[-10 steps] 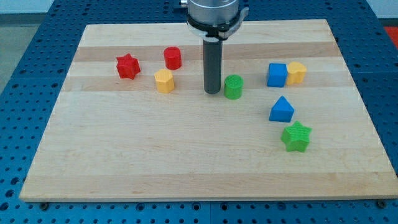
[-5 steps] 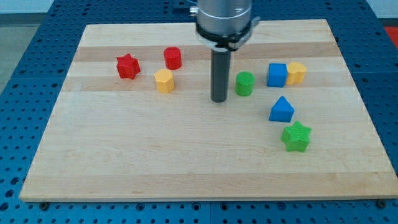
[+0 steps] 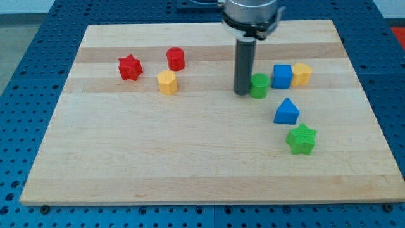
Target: Move the green circle in between the blue blocks
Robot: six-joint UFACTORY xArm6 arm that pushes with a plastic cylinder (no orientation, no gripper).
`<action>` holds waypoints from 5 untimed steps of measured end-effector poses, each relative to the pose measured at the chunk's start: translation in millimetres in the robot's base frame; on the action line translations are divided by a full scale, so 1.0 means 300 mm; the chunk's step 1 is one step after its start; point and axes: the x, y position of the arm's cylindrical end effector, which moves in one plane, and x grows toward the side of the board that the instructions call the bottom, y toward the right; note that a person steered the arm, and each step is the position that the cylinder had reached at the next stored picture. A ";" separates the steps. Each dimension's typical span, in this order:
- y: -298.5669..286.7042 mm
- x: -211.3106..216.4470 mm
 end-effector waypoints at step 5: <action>-0.023 0.049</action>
